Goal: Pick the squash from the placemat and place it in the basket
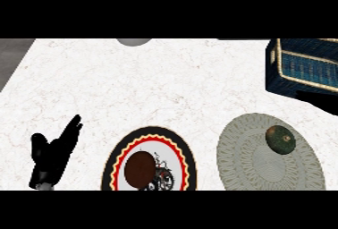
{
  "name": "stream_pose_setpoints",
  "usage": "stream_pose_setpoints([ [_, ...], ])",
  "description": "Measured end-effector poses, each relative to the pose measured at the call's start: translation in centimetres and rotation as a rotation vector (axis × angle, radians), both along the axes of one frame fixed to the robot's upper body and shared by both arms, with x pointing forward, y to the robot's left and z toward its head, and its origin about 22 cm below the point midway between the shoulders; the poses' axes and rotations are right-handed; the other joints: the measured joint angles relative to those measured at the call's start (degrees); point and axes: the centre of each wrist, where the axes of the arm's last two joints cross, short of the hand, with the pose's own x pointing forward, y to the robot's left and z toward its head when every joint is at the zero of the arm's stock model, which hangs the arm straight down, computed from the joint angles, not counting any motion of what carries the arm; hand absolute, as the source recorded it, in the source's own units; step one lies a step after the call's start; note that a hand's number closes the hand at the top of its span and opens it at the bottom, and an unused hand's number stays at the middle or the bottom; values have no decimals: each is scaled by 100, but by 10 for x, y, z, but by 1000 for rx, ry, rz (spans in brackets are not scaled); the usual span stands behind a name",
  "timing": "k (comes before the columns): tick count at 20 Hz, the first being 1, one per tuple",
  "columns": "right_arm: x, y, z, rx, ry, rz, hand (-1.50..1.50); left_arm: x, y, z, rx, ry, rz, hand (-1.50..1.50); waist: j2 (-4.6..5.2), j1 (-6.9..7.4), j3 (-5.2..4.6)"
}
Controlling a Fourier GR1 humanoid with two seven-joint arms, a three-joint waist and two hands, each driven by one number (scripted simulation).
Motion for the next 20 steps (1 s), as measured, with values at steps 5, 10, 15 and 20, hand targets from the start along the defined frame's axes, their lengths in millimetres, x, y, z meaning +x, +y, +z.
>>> stream_pose_setpoints([
  [5, 2, 2, -18, 4, -12, -5, -150, 0, 0, -1, -2, 2, 5, 0, -4, -4, 6],
  [10, 6, 4, -32, 21, -17, -2, -150, -1, -2, 0, 0, 0, 4, 0, -7, -1, 7],
  [15, 10, 16, -47, -1, -13, 9, -150, -1, -1, 1, 0, 2, 9, 0, -4, 8, 2],
  [20, 10, 21, -59, -66, 26, 4, -150, -1, -1, 0, -1, 4, 7, 0, -7, -10, 3],
])
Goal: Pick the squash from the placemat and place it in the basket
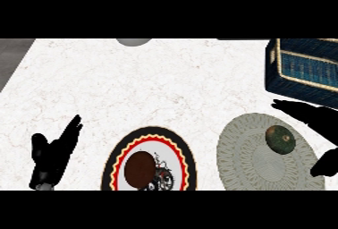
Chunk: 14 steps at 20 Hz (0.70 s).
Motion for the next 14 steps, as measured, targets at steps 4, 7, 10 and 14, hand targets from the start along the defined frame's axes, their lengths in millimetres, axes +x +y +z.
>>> stream_pose_setpoints([
  [4, 4, 1, -11, -27, 17, -11, -150, 0, 0, -3, -3, -7, -3, 0, 0, 6, 7],
  [7, 6, 1, -11, -29, 23, -3, -150, 1, 0, 1, -1, 1, 2, 0, -1, 2, 2],
  [10, 6, 3, -22, -24, 19, -4, -150, 1, -3, -1, -1, 1, 6, 0, -1, -3, 4],
  [14, 7, 5, -37, -18, 16, -5, -150, -1, -1, 0, 5, -4, 0, 0, 3, 2, 2],
])
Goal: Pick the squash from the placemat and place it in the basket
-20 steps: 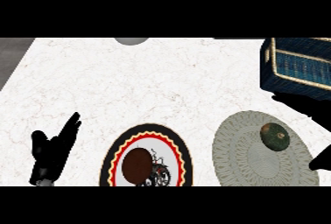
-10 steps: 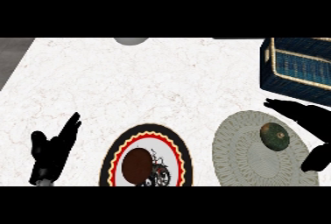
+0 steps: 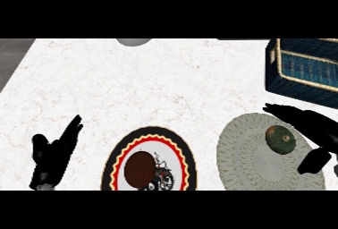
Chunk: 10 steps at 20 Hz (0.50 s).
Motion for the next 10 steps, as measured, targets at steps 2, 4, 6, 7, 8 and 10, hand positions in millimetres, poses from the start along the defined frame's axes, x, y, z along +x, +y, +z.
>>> stream_pose_setpoints([
  [2, 1, 2, -1, -1, 0, -4, -150, -1, 5, 2, 0, 6, -4, 0, -1, -5, -4],
  [4, 3, 0, -1, -3, 2, -2, 150, 0, 2, 2, -4, 8, 0, 0, 0, -8, -5],
  [6, 3, 3, -2, -10, -18, 25, 150, 0, 6, 2, -5, 12, 0, 0, 0, -11, -6],
  [7, 2, 4, -2, -21, -34, 43, 150, 1, 4, 1, -10, 15, 2, 0, -1, -18, -3],
  [8, 2, 5, -4, -31, -51, 56, 150, 1, 3, 1, -7, 14, 2, 0, -6, -18, -5],
  [10, 3, 2, -6, -43, -90, 72, 150, 0, 1, 1, -3, 6, 1, 0, -10, -7, -8],
])
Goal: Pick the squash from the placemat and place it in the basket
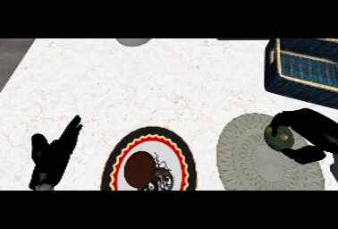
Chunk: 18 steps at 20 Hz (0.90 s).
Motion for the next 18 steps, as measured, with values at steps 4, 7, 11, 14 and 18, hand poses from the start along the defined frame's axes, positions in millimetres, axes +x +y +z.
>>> stream_pose_setpoints([
  [4, 0, 3, -4, -28, -41, 24, 150, 1, 2, 0, -2, 8, 3, 0, -12, -5, -11],
  [7, 10, 28, -5, -52, -42, -72, 150, 1, 1, 0, 0, 2, -2, 0, -14, 21, -27],
  [11, 26, 70, -3, -87, -32, -298, 150, 2, -1, 2, 6, -4, -8, 0, 1, 62, -45],
  [14, 35, 117, 2, -108, -44, -428, 150, 2, -4, 2, 11, -4, -9, 0, 5, 88, -38],
  [18, 47, 168, 29, -85, -128, -559, 150, 0, -1, 0, 10, -7, -12, 0, 6, 77, -18],
])
